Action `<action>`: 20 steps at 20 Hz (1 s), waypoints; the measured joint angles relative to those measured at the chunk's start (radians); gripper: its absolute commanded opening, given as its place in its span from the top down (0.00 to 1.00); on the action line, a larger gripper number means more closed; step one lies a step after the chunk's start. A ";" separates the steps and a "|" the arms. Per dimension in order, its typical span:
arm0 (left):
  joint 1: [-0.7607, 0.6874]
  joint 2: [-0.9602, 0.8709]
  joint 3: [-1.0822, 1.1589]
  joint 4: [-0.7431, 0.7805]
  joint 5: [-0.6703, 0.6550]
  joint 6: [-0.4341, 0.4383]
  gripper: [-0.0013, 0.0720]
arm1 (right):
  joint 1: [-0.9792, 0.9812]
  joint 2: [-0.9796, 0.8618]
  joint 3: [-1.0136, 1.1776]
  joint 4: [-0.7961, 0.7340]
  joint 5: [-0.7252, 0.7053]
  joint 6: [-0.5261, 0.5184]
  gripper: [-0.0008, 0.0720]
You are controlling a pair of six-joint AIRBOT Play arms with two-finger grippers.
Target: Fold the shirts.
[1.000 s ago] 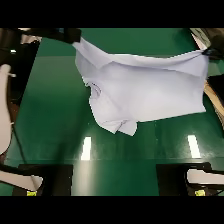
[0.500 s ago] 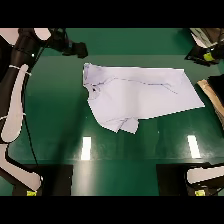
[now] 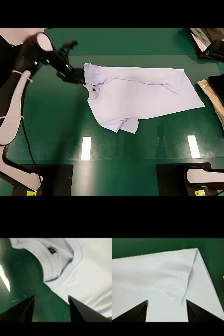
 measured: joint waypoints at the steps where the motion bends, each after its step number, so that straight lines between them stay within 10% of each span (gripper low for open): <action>1: -0.018 0.027 -0.074 -0.009 0.026 -0.008 0.33 | 0.001 0.009 0.000 0.000 0.008 -0.001 0.25; 10: -0.130 0.354 -0.731 -0.153 0.357 -0.105 0.30 | 0.007 0.034 0.000 0.000 0.050 -0.002 0.25; 20: -0.269 0.403 -0.877 -0.279 0.590 -0.138 0.30 | 0.008 0.035 0.000 0.000 0.087 -0.003 0.25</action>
